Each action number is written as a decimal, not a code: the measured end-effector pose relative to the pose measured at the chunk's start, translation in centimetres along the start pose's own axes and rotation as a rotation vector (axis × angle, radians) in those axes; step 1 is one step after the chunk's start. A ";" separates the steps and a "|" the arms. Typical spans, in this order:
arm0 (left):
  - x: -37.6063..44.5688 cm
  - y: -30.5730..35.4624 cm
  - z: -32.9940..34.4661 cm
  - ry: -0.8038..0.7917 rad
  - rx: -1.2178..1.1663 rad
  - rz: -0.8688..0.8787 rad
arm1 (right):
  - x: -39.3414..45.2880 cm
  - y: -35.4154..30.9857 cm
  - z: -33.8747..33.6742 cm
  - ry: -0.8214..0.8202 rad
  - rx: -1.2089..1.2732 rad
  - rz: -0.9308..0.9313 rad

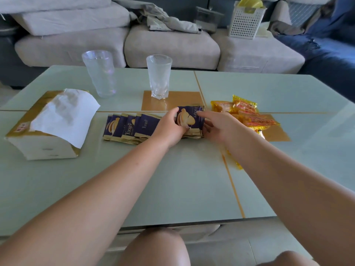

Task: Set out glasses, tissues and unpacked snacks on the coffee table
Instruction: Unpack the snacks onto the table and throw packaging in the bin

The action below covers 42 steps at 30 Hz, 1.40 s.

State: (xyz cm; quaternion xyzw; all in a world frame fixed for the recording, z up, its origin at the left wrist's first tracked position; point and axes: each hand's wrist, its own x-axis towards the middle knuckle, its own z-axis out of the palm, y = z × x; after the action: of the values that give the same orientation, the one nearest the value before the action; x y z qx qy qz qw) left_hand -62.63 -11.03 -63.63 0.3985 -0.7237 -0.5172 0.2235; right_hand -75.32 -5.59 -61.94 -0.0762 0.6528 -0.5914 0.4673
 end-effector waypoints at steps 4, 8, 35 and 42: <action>0.0 -0.5 0.1 0.043 -0.112 -0.045 | -0.6 0.4 -0.6 -0.032 -0.101 -0.090; -0.4 -0.7 0.1 0.047 -0.156 -0.061 | -2.4 0.9 -0.6 -0.036 -0.230 -0.285; -2.8 -1.9 -0.9 0.220 0.195 0.250 | -1.7 3.6 2.3 -0.119 -0.483 -0.386; -2.0 -3.1 -2.2 0.190 0.482 0.114 | -0.7 2.3 4.3 0.037 -1.038 -0.460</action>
State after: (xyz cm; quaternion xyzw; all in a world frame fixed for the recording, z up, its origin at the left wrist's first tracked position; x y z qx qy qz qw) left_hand -58.77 -11.15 -65.57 0.4457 -0.8231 -0.2766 0.2176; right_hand -70.88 -7.45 -62.87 -0.4258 0.8326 -0.2806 0.2161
